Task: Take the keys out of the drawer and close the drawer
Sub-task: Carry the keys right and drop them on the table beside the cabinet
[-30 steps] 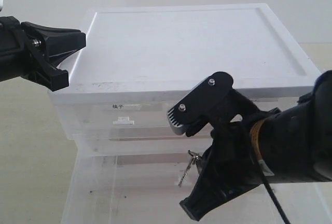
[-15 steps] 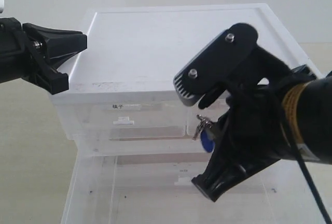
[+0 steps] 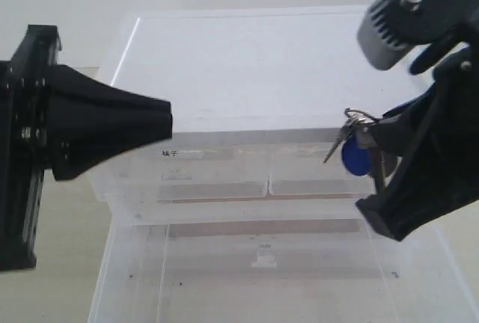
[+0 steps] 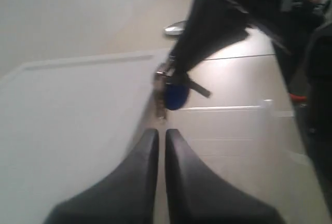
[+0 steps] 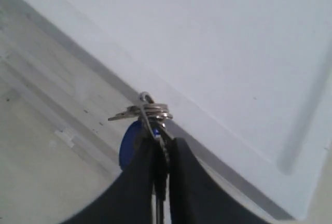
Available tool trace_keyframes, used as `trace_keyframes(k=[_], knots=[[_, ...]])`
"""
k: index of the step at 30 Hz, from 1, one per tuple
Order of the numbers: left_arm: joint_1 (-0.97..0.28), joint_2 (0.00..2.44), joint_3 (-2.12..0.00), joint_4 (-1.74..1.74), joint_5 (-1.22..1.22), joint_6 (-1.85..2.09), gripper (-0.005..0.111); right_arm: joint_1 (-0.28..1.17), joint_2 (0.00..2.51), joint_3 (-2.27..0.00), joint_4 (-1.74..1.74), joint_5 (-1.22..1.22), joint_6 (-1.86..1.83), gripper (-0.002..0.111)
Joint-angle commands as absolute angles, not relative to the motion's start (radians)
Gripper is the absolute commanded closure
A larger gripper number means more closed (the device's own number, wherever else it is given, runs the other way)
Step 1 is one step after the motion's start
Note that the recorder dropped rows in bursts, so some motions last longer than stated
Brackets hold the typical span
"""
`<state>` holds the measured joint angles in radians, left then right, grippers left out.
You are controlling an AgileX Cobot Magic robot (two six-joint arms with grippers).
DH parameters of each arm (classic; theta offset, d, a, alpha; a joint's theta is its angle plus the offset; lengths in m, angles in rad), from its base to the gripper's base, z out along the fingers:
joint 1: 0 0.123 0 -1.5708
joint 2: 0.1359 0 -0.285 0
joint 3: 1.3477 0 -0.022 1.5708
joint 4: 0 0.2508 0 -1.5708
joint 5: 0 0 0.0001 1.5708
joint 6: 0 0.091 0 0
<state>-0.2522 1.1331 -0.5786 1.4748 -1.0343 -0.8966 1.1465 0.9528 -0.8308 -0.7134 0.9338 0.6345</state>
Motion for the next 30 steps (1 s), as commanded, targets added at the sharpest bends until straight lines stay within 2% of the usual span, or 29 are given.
trace_keyframes(k=[1, 4, 7, 12, 16, 25, 26, 30], knots=[[-0.396, 1.124, -0.583, 1.548, -1.037, -0.917, 0.102, 1.151, 0.874, -0.839, -0.745, 1.022, 0.629, 0.109], [-0.551, 1.124, -0.583, 1.562, -0.897, -0.935, 0.102, 1.151, 0.798, -0.839, -0.734, 1.109, 0.629, 0.109], [-0.612, 1.124, -0.583, 1.564, -0.786, -0.943, 0.102, 1.151, 0.789, -0.839, -0.714, 1.221, 0.629, 0.109], [-0.632, 1.124, -0.583, 1.559, -0.707, -0.971, 0.102, 1.146, 0.802, -0.735, -0.644, 1.221, 0.602, 0.109], [-0.632, 1.124, -0.583, 1.563, -0.705, -0.977, 0.102, 1.146, 0.802, -0.623, -0.720, 1.221, 0.635, 0.109], [-0.632, 1.124, -0.583, 1.563, -0.705, -0.979, 0.102, 1.146, 0.802, -0.534, -0.786, 1.221, 0.675, 0.109], [-0.632, 1.124, -0.583, 1.563, -0.705, -0.979, 0.102, 1.146, 0.802, -0.525, -0.788, 1.221, 0.675, 0.108], [-0.632, 1.124, -0.583, 1.563, -0.705, -0.979, 0.102, 1.146, 0.802, -0.520, -0.827, 1.159, 0.683, 0.089]])
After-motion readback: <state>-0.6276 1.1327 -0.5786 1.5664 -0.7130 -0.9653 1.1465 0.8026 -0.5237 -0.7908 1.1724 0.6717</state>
